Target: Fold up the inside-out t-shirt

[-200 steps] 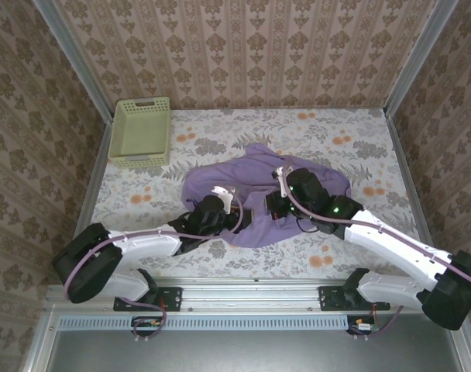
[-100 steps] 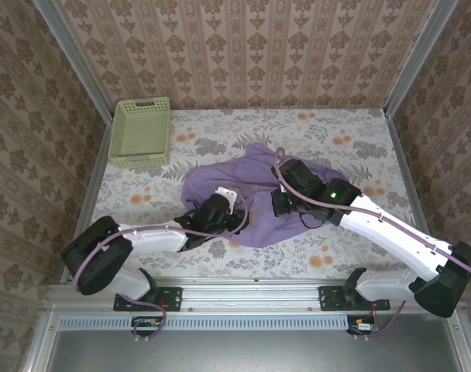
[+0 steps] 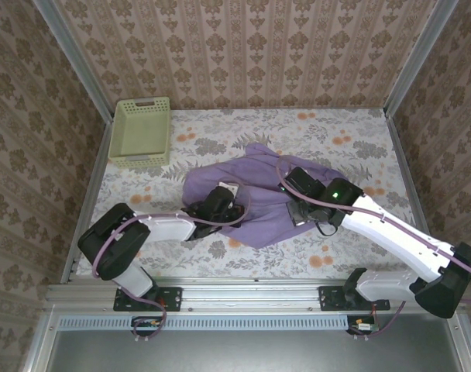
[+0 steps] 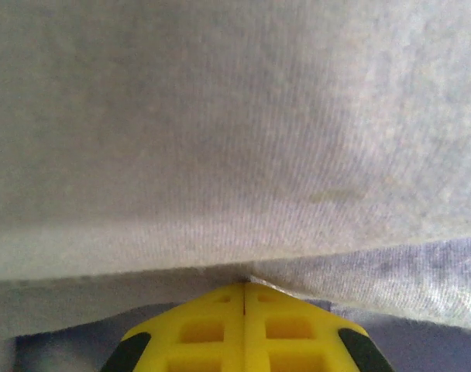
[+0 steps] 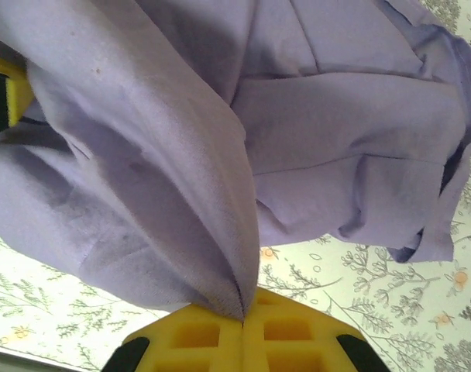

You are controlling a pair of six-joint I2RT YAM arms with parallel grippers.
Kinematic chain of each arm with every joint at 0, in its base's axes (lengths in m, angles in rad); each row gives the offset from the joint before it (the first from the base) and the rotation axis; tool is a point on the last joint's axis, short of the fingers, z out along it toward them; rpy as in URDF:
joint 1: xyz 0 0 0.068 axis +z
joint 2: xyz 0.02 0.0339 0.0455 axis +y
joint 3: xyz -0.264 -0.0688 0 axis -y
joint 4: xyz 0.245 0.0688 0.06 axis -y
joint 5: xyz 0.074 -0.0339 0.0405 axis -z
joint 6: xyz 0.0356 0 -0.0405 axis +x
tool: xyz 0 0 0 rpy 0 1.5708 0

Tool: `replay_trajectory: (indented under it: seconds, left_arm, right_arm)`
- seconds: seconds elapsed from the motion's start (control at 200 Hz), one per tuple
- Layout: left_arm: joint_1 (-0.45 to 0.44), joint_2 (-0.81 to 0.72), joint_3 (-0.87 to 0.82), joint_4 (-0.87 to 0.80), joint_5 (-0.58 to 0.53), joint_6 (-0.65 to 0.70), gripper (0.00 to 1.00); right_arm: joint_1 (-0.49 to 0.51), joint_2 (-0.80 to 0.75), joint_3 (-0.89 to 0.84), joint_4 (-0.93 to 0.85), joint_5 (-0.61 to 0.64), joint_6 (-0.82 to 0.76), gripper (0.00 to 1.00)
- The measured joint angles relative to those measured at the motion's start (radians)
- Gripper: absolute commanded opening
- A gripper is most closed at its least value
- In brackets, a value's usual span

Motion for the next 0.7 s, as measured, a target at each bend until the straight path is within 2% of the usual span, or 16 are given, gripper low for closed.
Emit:
replay_trajectory:
  seconds: [0.08,0.175,0.435,0.565,0.685,0.7]
  left_arm:
    - [0.0,-0.029,-0.005,-0.008,-0.005,0.003,0.02]
    - [0.0,-0.088,-0.029,-0.003,-0.018,0.006,0.24]
    - [-0.006,-0.248,-0.179,0.08,0.029,0.022,0.73]
    - [-0.03,-0.2,-0.182,0.183,0.112,0.02,0.78]
    - [-0.036,-0.067,-0.18,0.305,0.179,-0.005,0.75]
    - [-0.036,-0.049,-0.178,0.314,0.183,-0.009,0.74]
  right_arm:
    - [0.0,-0.005,0.0,0.049,-0.027,0.0,0.0]
    - [-0.006,0.033,0.0,0.137,-0.057,0.0,0.0]
    - [-0.089,0.306,0.002,0.381,-0.168,0.0,0.0]
    - [-0.113,0.384,0.015,0.439,-0.243,0.002,0.0]
    - [-0.151,0.406,0.023,0.482,-0.312,0.019,0.0]
    - [-0.158,0.406,0.023,0.485,-0.317,0.02,0.03]
